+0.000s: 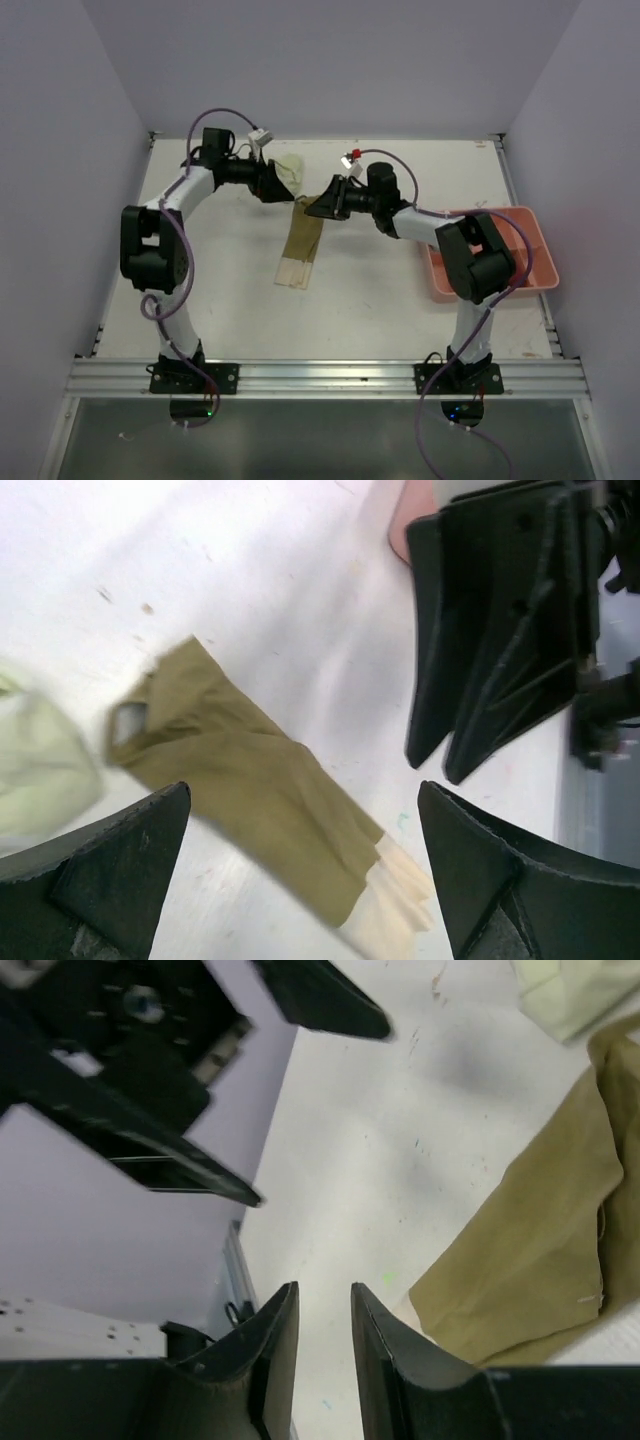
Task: Roll the underwear
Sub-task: Fold the underwear
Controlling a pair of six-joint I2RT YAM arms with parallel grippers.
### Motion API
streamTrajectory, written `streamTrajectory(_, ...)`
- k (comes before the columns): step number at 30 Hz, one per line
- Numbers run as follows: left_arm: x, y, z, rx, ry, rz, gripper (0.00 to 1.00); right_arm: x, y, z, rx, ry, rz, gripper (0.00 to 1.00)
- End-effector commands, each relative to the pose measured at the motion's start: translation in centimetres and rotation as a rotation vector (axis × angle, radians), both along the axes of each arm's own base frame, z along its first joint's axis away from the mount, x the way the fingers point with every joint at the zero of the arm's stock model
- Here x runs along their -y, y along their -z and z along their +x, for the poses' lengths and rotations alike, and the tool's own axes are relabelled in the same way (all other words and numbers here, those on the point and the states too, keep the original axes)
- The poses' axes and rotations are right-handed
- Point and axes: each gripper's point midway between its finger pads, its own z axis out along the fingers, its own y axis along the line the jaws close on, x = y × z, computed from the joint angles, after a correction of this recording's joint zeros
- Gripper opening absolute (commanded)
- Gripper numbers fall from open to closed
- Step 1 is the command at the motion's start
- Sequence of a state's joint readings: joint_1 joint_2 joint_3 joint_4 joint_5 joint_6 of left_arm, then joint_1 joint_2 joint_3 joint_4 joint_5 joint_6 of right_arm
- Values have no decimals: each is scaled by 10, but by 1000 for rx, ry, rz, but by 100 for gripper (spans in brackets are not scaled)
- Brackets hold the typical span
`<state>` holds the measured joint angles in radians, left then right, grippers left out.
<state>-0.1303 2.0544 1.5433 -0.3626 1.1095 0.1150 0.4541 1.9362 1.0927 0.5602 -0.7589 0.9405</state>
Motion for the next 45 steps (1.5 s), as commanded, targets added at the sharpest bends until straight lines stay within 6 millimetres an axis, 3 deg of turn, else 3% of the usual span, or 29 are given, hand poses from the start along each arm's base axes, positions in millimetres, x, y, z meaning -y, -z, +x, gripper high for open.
streamTrajectory(1,-28,-73,-10,398,-10,125,100,-13,6,-7,98,-133,-145,33)
streamTrajectory(2,-37,-79,-6,503,-32,190,100,-19,-4,0,146,-149,-151,39)
streamTrajectory(3,-43,-87,-23,574,-51,220,100,-19,3,5,190,-176,-194,40)
streamTrajectory(4,-48,-95,-21,677,-69,246,100,-21,20,-1,134,-216,-222,41)
streamTrajectory(5,-55,-92,-22,712,-89,288,100,-27,13,7,157,-230,-221,43)
streamTrajectory(7,-70,-84,-19,693,-179,339,100,-29,28,8,136,-257,-258,43)
streamTrajectory(9,-81,-70,-15,710,-145,439,100,-33,49,7,88,-280,-260,41)
streamTrajectory(10,-80,-46,-41,616,-20,469,100,-35,58,5,75,-288,-258,41)
streamTrajectory(11,-75,-55,-44,737,130,467,100,-36,75,3,39,-302,-266,40)
streamTrajectory(12,-74,-40,-51,704,187,465,100,-34,86,1,12,-302,-276,39)
streamTrajectory(13,-74,-38,-50,715,189,465,100,-35,91,3,21,-298,-269,39)
streamTrajectory(14,-77,-21,-57,686,178,478,100,-33,108,-1,-10,-301,-287,39)
streamTrajectory(16,-80,-27,-57,821,167,510,100,-32,118,-1,-5,-304,-289,39)
streamTrajectory(17,-82,-6,-72,845,205,528,100,-30,125,-3,-5,-313,-302,38)
streamTrajectory(19,-82,-18,-80,958,189,544,100,-29,137,-18,-40,-352,-301,38)
streamTrajectory(20,-79,-4,-95,967,239,545,100,-29,140,-23,-20,-376,-301,38)
streamTrajectory(21,-77,-7,-104,998,261,545,100,-27,147,-34,-45,-405,-312,38)
streamTrajectory(23,-72,16,-137,1002,391,527,100,-23,158,-59,-77,-485,-340,36)
streamTrajectory(25,-68,26,-164,1057,503,525,100,-15,166,-76,-118,-515,-356,36)
streamTrajectory(26,-63,43,-184,1051,569,514,100,-13,165,-80,-108,-529,-352,36)
streamTrajectory(28,-58,47,-203,1141,645,513,100,-7,161,-86,-110,-530,-365,36)
streamTrajectory(29,-55,63,-220,1138,681,500,100,-8,156,-88,-117,-527,-355,38)
streamTrajectory(30,-53,60,-225,1192,683,503,100,-10,149,-85,-100,-513,-343,39)
streamTrajectory(33,-49,77,-245,1301,779,509,91,-19,105,-75,-76,-453,-289,41)
streamTrajectory(34,-48,82,-251,1315,804,509,89,-22,82,-72,-44,-435,-266,42)
streamTrajectory(38,-34,72,-253,1342,830,474,73,-27,33,-66,7,-384,-216,42)
streamTrajectory(40,-24,60,-248,1351,834,454,68,-25,27,-73,-6,-409,-213,40)
streamTrajectory(45,-5,70,-260,1332,963,422,56,-16,49,-110,-83,-526,-255,32)
